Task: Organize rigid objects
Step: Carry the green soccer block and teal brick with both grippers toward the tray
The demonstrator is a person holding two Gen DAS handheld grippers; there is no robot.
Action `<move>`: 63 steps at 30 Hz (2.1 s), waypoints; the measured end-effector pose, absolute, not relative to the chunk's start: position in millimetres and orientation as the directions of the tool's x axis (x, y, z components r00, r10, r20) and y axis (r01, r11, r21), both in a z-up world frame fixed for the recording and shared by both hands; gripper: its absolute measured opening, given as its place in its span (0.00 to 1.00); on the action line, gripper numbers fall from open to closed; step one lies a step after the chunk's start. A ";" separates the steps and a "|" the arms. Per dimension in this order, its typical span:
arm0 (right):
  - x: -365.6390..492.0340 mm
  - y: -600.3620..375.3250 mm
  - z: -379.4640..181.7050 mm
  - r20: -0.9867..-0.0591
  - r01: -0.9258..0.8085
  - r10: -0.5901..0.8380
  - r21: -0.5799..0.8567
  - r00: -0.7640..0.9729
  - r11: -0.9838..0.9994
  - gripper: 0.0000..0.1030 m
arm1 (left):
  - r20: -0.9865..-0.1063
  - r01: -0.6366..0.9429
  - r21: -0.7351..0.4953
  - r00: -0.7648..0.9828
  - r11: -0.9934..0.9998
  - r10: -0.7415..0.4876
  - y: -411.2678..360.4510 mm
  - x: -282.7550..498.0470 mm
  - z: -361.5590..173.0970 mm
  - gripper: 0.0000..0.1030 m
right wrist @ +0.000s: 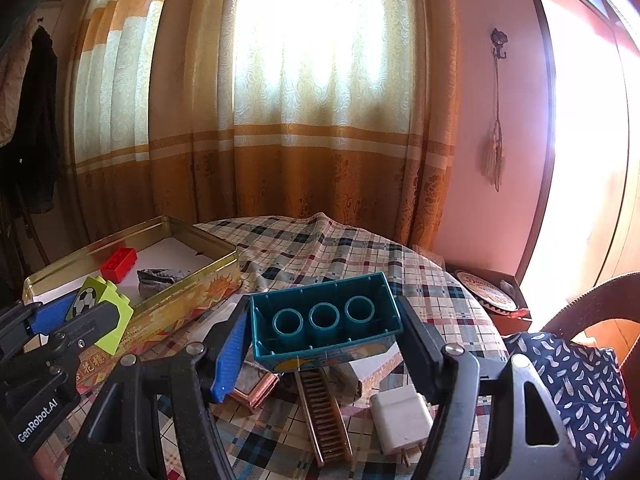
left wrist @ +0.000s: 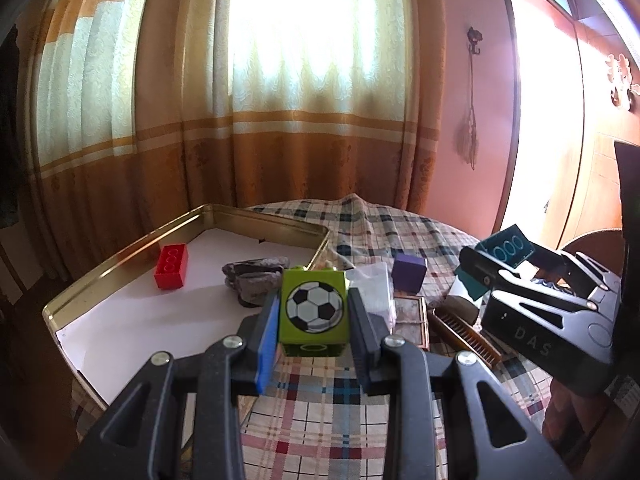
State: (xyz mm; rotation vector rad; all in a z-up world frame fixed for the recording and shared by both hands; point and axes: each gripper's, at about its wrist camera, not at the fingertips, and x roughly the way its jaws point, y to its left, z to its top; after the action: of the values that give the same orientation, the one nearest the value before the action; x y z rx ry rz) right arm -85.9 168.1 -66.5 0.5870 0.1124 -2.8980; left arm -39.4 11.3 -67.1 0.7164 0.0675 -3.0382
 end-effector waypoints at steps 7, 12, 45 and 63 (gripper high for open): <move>-81.8 165.8 -64.2 -0.370 0.205 -0.179 -0.033 -0.911 -0.978 0.68 | -0.424 0.034 -0.028 -0.906 -0.999 -0.019 10.8 -35.3 -65.2 0.30; -80.3 164.9 -63.0 -0.358 0.215 -0.191 -0.027 -0.914 -0.976 0.68 | -0.401 0.035 -0.018 -0.916 -0.999 -0.025 10.8 -31.8 -63.0 0.30; -65.1 140.0 -61.7 -0.329 0.236 -0.218 -0.015 -0.919 -0.972 0.68 | -0.322 0.099 -0.016 -0.942 -0.995 -0.089 -24.2 -18.0 -58.8 0.30; -66.6 139.2 -62.2 -0.336 0.242 -0.226 -0.007 -0.914 -0.970 0.68 | -0.333 0.097 -0.025 -0.939 -0.995 -0.083 -30.1 -16.6 -59.1 0.30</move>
State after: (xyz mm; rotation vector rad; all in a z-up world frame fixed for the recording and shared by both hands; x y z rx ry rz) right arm -66.6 139.2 -62.2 0.4937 0.0714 -2.8584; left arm -16.6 -30.1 -59.1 0.5136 0.0634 -3.0057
